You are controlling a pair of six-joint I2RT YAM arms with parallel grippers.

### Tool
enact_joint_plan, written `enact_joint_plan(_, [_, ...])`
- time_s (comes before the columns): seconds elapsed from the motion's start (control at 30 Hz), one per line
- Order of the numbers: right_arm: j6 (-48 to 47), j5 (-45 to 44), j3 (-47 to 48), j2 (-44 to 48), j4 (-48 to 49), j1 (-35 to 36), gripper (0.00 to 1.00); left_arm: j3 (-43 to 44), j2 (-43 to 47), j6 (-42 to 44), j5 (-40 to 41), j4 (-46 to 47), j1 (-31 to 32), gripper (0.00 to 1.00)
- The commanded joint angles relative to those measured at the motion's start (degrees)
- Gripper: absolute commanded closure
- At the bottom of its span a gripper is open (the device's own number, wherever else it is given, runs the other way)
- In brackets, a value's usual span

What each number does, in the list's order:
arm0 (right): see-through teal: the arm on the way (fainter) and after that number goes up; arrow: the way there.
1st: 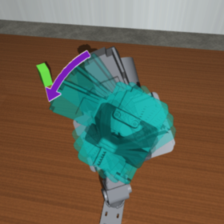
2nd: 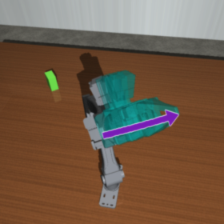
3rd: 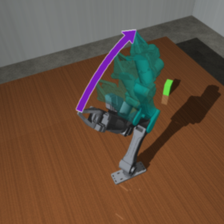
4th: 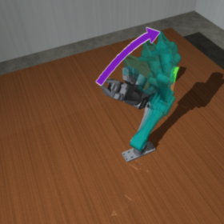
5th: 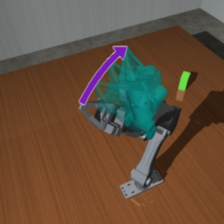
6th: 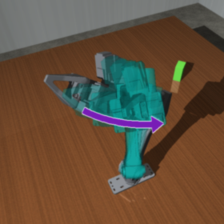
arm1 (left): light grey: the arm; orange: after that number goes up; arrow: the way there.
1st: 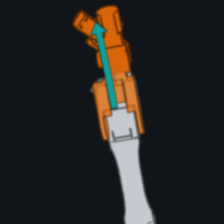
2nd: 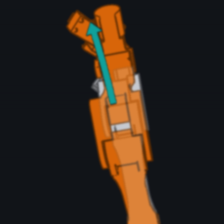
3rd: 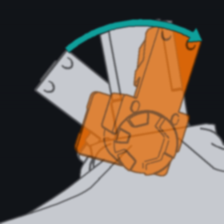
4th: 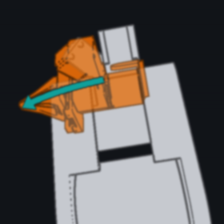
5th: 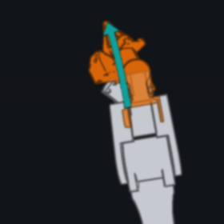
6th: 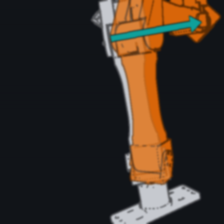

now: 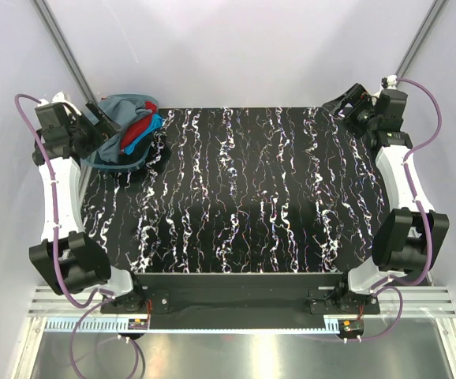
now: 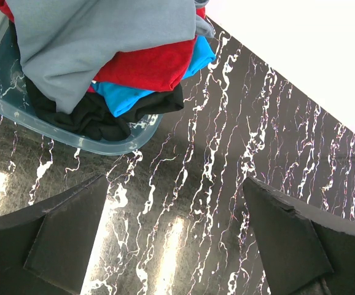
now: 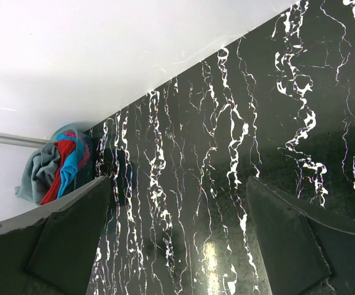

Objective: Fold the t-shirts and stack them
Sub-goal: Grab the tshirt from the pile

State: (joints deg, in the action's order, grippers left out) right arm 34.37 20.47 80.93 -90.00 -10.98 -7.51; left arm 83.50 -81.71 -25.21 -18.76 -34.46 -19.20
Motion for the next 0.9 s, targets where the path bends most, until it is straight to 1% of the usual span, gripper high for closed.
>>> enact_joint_plan(0.0, [-0.62,-0.08,-0.07,0.7,1.67,0.13,0.0,-0.45,3.57,1.22,-0.75,1.76,-0.31,0.01])
enact_joint_plan(0.13, [-1.06,0.27,0.02,1.31,1.75,0.13,0.0,-0.8,6.29,4.37,-0.4,1.68,-0.22,0.01])
enact_joint_plan(0.23, [-0.01,1.24,1.07,1.84,2.28,0.13,0.0,0.08,10.07,6.74,2.67,1.5,-0.05,0.01])
enact_joint_plan(0.27, [0.52,1.5,2.03,1.75,2.28,0.13,0.0,0.78,10.17,7.1,4.86,1.41,-0.05,0.01])
enact_joint_plan(0.33, [2.19,1.77,3.0,1.4,2.28,0.13,0.0,4.2,8.6,7.02,7.41,0.8,0.04,0.01])
enact_joint_plan(0.37, [2.89,1.77,3.71,1.23,2.37,0.13,0.0,8.04,7.63,6.5,10.12,0.01,-0.05,0.01])
enact_joint_plan(0.43, [3.69,1.42,4.06,1.23,2.63,0.13,0.0,11.4,5.09,6.66,8.93,-1.23,-0.05,0.01])
enact_joint_plan(0.47, [3.77,0.72,3.8,1.57,2.89,0.13,0.0,14.11,4.46,7.02,5.53,-1.4,0.04,0.01])
enact_joint_plan(0.53, [4.13,-2.52,2.93,2.1,3.42,0.13,0.0,15.89,3.49,8.33,4.44,-2.98,0.04,0.01])
enact_joint_plan(0.63, [4.39,-4.56,2.22,2.89,3.6,0.13,0.0,13.98,4.63,9.47,6.02,-3.34,0.04,0.01])
enact_joint_plan(0.87, [5.7,-5.52,1.61,2.37,3.69,0.13,0.0,5.98,5.33,9.31,10.14,-3.51,0.22,0.01])
